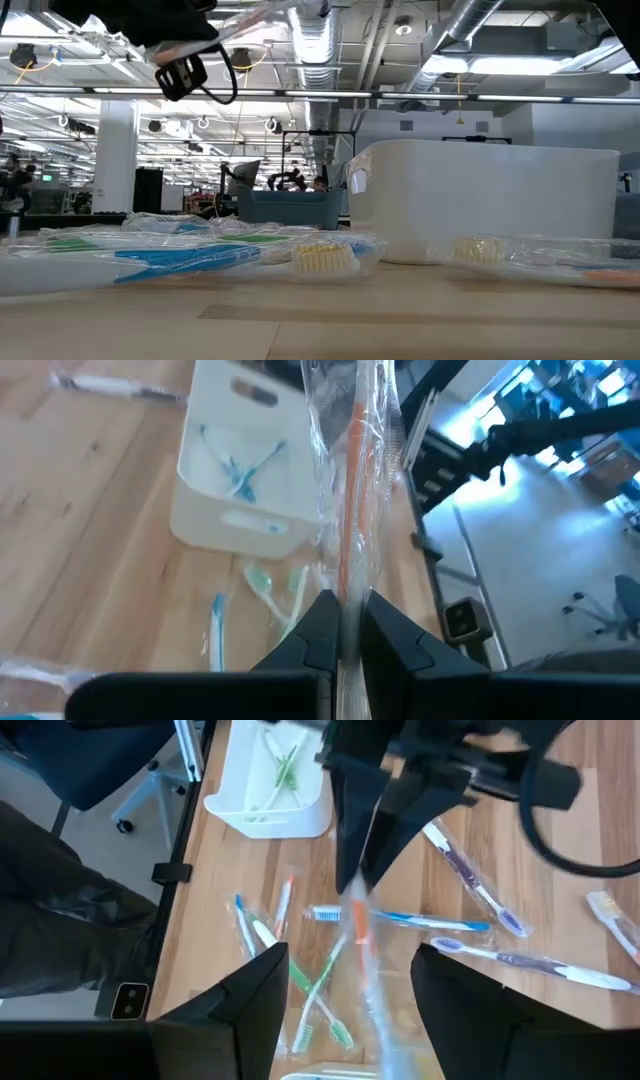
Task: Pick & Place Toothbrushes
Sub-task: Put the orange toothbrush into the black bin
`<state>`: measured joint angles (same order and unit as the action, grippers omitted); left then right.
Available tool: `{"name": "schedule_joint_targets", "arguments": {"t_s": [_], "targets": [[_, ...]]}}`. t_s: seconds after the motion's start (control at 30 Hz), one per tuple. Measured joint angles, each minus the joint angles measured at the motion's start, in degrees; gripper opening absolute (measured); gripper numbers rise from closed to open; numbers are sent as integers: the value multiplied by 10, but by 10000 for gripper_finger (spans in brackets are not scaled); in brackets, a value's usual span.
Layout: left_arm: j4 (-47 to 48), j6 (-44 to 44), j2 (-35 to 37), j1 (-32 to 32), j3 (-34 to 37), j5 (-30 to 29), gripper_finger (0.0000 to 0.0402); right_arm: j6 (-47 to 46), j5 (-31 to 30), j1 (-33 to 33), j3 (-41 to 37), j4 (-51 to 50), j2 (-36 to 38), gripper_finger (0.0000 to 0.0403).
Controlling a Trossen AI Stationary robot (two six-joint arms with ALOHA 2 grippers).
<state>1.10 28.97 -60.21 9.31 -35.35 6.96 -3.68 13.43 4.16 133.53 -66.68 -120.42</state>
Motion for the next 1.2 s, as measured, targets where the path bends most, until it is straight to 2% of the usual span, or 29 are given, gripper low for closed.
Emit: {"name": "schedule_joint_targets", "arguments": {"t_s": [0.27, 0.8, 0.93, 1.2], "targets": [[2, 0, 39, -17, 0, 2, 14, -8, -2, -2, 0, -1, 0, 205], [0, 30, 39, -13, 0, 30, 14, -15, -15, -7, 0, -3, 0, 203], [0, 30, 39, -13, 0, 30, 14, -15, -15, -7, 0, -5, 0, 187], [0, 30, 39, -13, 0, 37, 14, -13, -15, -10, 0, -7, 0, 127]]}}
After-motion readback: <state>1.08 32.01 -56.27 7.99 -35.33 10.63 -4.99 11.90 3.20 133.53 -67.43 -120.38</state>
